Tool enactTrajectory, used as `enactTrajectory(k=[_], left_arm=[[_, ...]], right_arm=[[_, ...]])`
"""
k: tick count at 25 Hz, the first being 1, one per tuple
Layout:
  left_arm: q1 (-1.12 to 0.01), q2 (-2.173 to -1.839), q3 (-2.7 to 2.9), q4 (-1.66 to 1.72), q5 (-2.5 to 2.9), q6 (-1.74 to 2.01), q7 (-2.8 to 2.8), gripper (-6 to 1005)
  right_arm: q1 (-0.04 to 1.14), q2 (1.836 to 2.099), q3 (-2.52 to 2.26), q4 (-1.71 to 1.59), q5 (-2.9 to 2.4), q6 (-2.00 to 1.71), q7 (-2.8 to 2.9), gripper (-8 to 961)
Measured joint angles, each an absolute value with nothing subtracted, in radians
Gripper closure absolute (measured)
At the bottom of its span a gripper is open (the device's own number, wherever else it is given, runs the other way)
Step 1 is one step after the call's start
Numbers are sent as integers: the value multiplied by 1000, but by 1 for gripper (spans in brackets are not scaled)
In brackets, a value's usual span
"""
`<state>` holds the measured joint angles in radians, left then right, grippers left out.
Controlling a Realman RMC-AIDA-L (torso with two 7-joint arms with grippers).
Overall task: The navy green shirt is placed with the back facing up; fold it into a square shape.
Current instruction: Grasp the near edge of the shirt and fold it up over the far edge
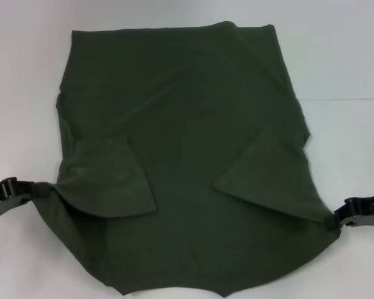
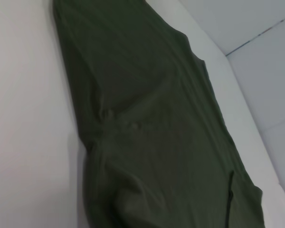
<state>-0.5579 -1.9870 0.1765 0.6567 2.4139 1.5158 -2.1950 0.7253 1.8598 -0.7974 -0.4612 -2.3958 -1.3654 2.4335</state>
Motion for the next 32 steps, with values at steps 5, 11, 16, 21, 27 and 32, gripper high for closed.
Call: enactTrajectory(k=[5, 11, 16, 21, 27, 32], left_arm=[[-550, -1976, 157, 675, 2414, 1579, -2197, 980], [-549, -1960, 136, 702, 2419, 1670, -2209, 979], [-543, -1951, 136, 720, 2425, 1739, -2220, 978], [-519, -1945, 137, 747, 2431, 1803, -2224, 978], [-485, -1938, 123, 789, 2447, 1905, -2226, 978], [-474, -1926, 70, 809, 2465, 1989, -2224, 979]], right_arm=[[716, 1844, -768, -483, -2395, -1413, 2373, 924], [708, 1828, -763, -505, -2397, -1461, 2342, 916], [693, 1820, -753, -531, -2398, -1511, 2302, 910], [672, 1808, -746, -536, -2397, -1561, 2246, 904], [626, 1801, -688, -570, -2397, -1674, 2152, 897], [573, 1795, -637, -614, -2395, -1726, 2092, 891]])
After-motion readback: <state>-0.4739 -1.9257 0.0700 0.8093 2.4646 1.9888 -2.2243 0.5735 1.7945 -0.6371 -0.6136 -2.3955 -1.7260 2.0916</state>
